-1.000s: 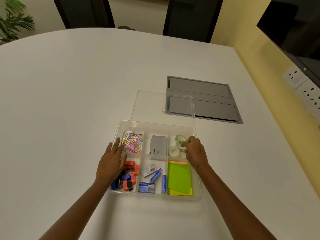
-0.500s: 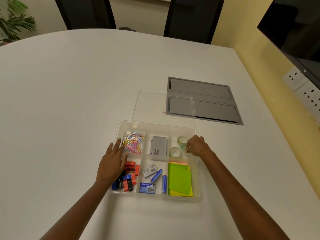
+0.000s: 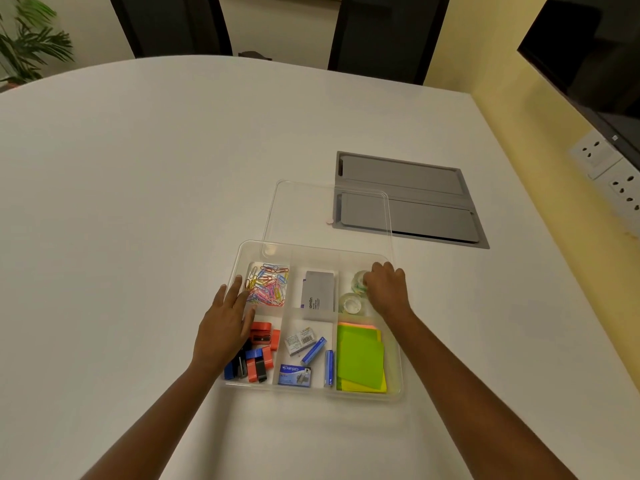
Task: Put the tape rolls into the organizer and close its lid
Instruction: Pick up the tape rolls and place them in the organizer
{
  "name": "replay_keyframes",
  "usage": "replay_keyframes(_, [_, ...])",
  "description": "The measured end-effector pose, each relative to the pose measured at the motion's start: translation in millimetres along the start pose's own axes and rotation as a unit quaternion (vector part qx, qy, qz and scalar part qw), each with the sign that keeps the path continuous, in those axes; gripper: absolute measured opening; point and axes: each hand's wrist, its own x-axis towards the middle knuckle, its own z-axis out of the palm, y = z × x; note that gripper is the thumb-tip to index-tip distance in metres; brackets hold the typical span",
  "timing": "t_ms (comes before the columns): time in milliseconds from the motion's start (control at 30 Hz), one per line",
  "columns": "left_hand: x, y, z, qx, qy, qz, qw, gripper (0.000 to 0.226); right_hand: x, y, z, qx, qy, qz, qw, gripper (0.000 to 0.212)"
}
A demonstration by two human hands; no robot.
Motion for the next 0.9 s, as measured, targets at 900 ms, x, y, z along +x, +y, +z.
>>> replay_keyframes(900, [0.3, -1.1, 0.3, -0.001, 0.000, -0.002, 1.000, 0.048, 1.0, -1.1, 17.1, 0.036, 0.024, 0.029, 0.999, 0.039])
